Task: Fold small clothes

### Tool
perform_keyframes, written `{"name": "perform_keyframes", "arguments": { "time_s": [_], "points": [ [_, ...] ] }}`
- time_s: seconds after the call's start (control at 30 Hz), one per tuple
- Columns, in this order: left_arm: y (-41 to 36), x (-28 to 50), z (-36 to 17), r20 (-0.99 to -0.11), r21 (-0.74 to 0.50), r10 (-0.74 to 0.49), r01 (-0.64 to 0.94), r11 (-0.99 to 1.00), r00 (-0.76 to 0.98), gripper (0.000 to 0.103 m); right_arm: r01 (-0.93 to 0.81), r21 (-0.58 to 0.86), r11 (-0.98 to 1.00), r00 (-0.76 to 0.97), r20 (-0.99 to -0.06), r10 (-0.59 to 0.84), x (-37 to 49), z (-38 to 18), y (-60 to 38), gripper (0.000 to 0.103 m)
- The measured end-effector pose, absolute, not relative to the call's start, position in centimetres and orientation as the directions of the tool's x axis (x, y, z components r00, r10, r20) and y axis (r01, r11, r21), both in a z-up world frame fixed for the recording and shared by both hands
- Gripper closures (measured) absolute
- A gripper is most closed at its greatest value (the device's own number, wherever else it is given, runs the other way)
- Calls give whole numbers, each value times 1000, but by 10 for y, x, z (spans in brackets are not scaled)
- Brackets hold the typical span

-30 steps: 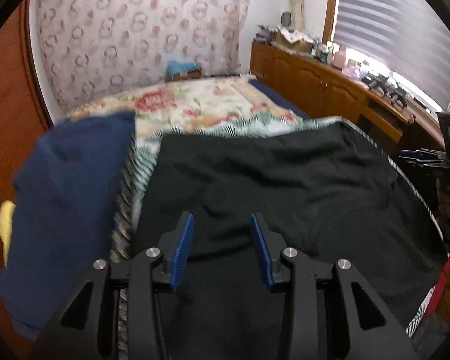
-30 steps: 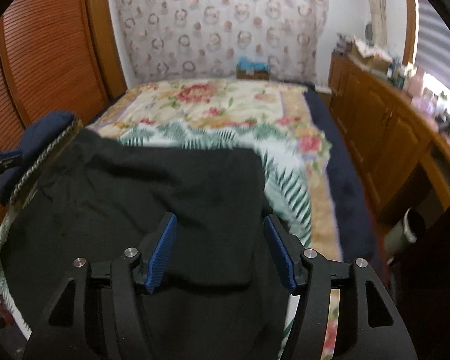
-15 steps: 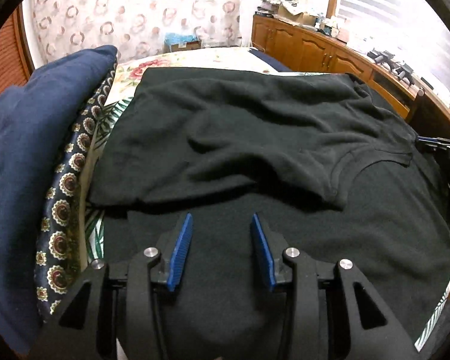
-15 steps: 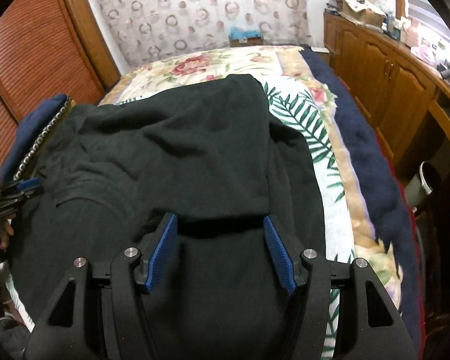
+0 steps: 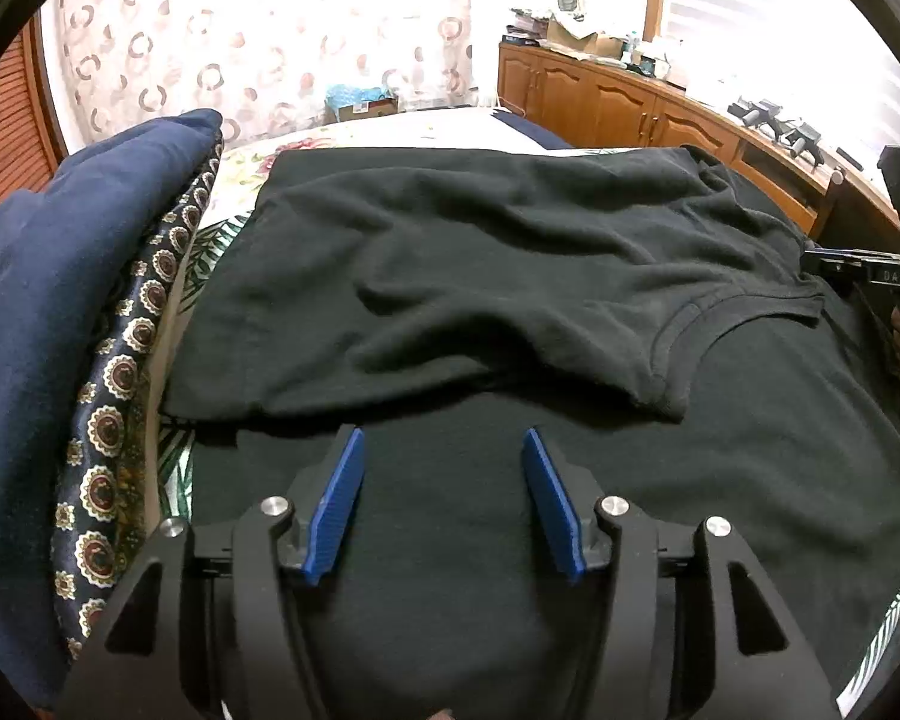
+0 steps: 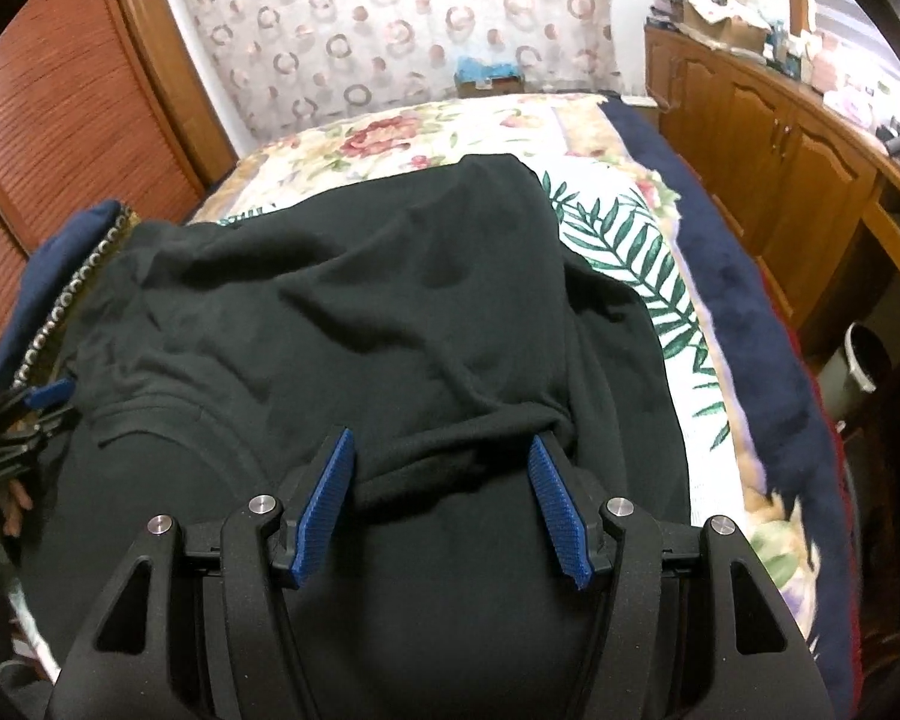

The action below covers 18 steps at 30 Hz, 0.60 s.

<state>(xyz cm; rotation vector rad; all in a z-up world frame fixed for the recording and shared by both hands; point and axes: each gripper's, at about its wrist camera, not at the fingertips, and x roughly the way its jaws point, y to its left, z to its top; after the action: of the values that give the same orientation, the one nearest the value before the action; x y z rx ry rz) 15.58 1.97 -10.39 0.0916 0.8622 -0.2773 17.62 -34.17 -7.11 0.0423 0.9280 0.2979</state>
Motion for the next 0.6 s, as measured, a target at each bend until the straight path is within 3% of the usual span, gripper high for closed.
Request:
{"name": "perform_keyframes", "arguments": {
  "time_s": [0.33, 0.6],
  "points": [
    [20, 153, -105, -764, -45, -192, 247, 968, 615, 47, -247, 41, 968, 616, -765, 190, 168, -77, -329, 41],
    [43, 158, -98, -732, -206, -244, 134, 969, 636, 48, -244, 30, 969, 620, -763, 180, 167, -77, -326, 41]
  ]
}}
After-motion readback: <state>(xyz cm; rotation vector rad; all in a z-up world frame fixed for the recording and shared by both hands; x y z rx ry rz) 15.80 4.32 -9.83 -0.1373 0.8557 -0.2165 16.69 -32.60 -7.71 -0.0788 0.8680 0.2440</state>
